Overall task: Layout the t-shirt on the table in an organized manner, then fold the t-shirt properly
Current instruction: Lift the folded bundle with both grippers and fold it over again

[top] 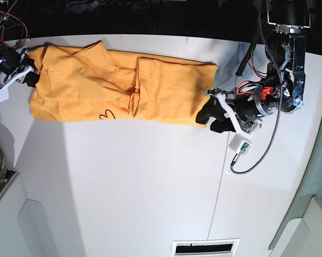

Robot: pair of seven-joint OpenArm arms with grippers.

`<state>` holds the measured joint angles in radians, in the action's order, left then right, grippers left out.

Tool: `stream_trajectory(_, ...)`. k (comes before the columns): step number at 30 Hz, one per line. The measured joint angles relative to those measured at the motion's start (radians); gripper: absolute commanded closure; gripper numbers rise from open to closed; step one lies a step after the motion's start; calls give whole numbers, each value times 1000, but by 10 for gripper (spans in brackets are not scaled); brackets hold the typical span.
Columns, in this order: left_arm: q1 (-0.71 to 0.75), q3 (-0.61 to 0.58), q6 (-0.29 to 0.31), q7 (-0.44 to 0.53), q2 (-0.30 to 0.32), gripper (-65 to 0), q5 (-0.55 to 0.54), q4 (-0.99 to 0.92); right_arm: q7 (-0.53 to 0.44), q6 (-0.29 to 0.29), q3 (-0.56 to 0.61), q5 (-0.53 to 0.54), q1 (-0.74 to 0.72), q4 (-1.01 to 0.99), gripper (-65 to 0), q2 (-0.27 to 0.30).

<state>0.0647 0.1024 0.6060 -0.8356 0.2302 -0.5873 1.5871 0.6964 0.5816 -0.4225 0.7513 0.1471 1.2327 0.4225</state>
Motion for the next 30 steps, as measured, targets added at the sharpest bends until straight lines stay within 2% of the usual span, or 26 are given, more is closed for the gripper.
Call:
stream_trajectory(8,53,12,3,54,-10,-357,-12,-191,8,-2,-65,3,3,55,0,63)
stream_trajectory(14,41,15,9,95,-82,-357,-33,-269,132,-2,-97,154,3,239,0,51)
stream_trajectory(17,34,3,17,115,-132,-357,-42,-310,144,-2,-98,158,3,361,0,-2)
stream_trajectory(21,24,-4,29,130,-181,-357,-60,-365,161,-2,-66,171,6,526,0,-117)
stream_trajectory(26,21,-3,40,138,-186,-357,-58,-389,154,-1,122,138,36,629,0,-211)
stream_trajectory(30,21,-3,42,140,-184,-357,-57,-390,132,-2,312,3,66,621,0,-249)
